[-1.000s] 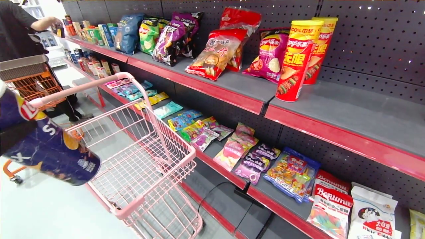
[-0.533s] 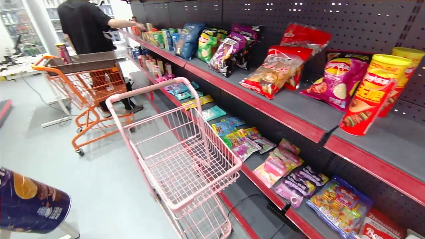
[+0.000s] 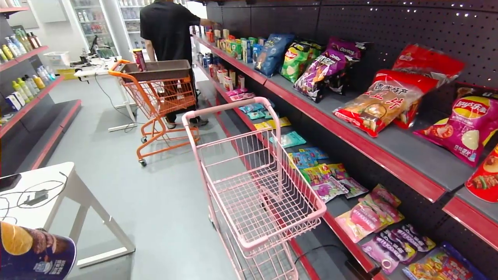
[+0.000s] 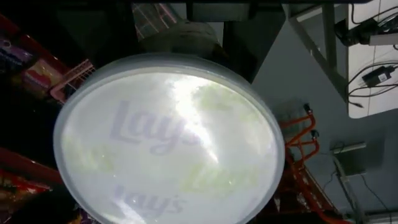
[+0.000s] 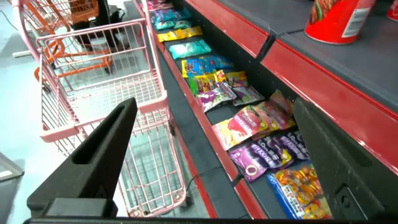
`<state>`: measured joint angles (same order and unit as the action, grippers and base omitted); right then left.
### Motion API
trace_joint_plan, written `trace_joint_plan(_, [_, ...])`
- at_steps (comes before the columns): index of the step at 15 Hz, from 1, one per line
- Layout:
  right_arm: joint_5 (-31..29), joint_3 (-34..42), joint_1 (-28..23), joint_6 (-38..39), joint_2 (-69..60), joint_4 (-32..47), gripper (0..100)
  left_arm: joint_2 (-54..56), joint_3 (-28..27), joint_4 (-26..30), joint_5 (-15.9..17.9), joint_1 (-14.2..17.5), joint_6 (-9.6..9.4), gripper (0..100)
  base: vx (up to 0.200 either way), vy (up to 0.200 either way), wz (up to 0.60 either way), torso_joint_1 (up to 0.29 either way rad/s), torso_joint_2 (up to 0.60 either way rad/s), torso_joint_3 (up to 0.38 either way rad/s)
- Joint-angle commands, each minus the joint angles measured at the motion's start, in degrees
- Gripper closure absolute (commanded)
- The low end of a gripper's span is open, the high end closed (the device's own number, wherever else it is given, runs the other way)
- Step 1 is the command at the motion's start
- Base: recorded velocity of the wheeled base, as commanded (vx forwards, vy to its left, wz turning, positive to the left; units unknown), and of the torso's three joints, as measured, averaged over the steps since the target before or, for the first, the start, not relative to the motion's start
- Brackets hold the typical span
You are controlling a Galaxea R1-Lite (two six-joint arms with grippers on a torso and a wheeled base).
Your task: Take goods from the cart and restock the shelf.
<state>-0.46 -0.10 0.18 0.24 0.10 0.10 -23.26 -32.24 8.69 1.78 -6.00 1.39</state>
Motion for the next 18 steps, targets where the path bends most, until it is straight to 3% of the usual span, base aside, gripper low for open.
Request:
trace_joint_plan(1, [0.0, 0.0, 0.0, -0.1, 0.0, 0.0, 0, -0.1, 0.0, -0.1, 0.0, 0.0, 0.02, 100, 0.0, 0.0, 0.0, 0.0, 0.0, 0.0])
trace_joint_plan(18, [0.0, 0.0, 0.0, 0.0, 0.0, 0.0, 0, 0.3, 0.9, -0.1, 0.1, 0.0, 0.02, 100, 0.0, 0.0, -0.6, 0.004, 0.0, 0.002])
